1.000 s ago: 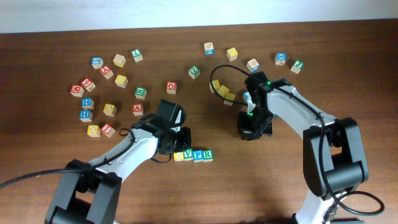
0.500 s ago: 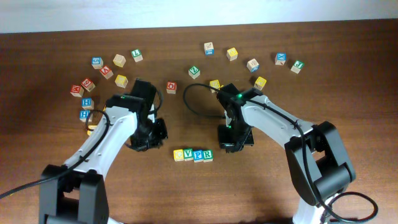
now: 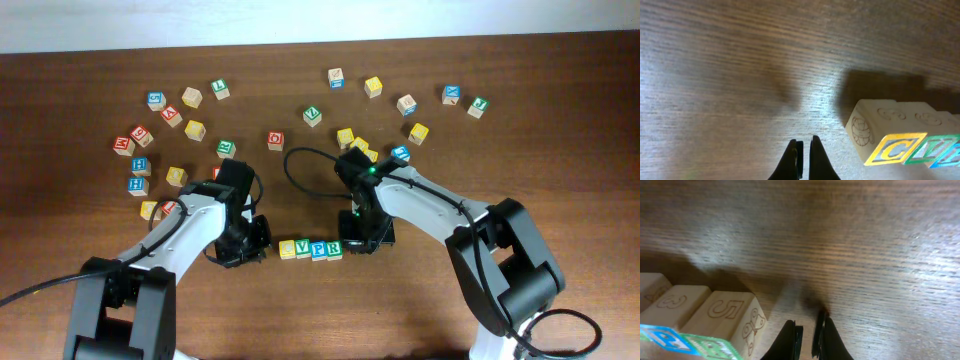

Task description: Spell out CVPR

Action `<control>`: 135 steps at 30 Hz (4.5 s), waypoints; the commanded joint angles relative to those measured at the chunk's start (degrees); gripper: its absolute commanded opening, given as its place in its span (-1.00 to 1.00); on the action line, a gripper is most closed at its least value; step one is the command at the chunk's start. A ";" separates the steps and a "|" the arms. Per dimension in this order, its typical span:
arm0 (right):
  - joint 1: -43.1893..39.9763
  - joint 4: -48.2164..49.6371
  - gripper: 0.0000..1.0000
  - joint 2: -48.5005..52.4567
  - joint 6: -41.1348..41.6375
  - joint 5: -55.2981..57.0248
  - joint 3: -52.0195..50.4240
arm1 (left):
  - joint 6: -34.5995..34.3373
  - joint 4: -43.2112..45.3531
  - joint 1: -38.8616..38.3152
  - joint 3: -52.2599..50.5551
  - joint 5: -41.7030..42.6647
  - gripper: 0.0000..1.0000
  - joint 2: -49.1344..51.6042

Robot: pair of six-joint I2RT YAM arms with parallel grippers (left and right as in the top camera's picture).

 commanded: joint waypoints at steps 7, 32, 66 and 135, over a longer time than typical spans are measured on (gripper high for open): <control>2.32 2.93 -0.89 -0.44 1.75 -4.66 -0.63 | -2.54 4.09 -3.45 -0.57 0.26 -1.00 1.27; 2.19 0.26 -0.90 -0.46 2.73 2.97 1.11 | 3.80 10.43 -1.42 0.42 0.20 -1.00 4.24; 18.45 2.38 -0.92 2.40 8.96 13.62 4.72 | 2.69 4.04 21.00 0.70 -3.74 -1.00 4.20; 18.40 -2.82 -0.91 -0.57 10.69 17.97 3.26 | 2.69 3.85 21.00 0.70 -3.72 -1.00 4.20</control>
